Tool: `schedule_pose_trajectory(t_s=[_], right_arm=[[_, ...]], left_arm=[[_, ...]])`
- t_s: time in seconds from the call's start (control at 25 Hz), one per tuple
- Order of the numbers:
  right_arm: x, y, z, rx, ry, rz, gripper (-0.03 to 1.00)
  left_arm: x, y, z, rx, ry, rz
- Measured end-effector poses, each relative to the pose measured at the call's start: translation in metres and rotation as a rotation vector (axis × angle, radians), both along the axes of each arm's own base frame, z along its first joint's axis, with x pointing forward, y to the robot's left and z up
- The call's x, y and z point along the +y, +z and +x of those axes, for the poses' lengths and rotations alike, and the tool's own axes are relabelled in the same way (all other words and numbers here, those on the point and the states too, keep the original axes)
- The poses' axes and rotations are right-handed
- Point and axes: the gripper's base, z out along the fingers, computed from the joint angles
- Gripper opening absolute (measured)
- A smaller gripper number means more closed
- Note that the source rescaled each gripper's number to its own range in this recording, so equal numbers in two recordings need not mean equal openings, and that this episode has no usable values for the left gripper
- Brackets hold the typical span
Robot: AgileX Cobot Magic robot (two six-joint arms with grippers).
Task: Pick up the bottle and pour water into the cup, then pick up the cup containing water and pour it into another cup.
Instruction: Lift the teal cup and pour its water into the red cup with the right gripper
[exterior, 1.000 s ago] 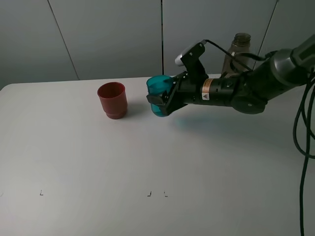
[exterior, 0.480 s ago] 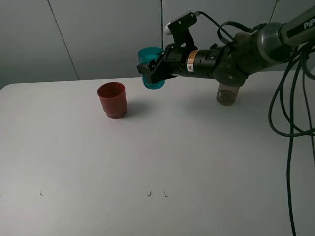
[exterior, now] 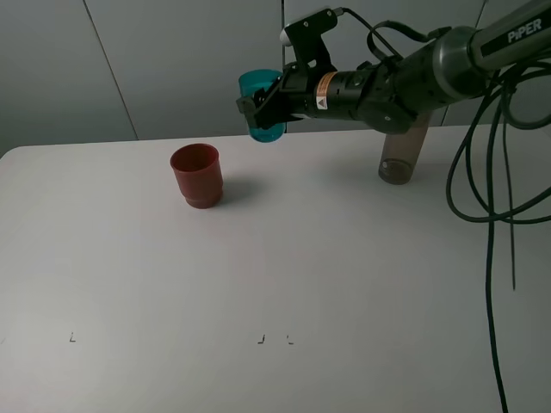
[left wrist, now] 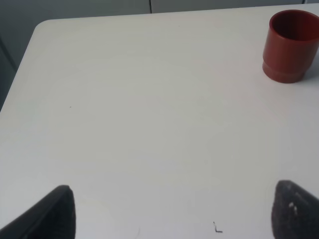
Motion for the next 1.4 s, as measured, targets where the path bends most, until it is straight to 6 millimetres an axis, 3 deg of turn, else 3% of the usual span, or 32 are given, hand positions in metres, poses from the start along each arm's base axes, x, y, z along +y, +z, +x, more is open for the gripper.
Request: schedule_pose_trajectory(t_s=[0.32, 0.72, 1.4], right_arm=[[0.024, -0.005, 0.015, -0.023, 0.02, -0.047, 0.14], [0.038, -0.013, 0.026, -0.053, 0.034, -0.122, 0.14], [0.055, -0.016, 0.024, -0.19, 0.123, -0.309, 0.14]], left_arm=[[0.0, 0.0, 0.0, 0.0, 0.0, 0.0], [0.0, 0.0, 0.0, 0.0, 0.0, 0.0], [0.0, 0.0, 0.0, 0.0, 0.003, -0.006]])
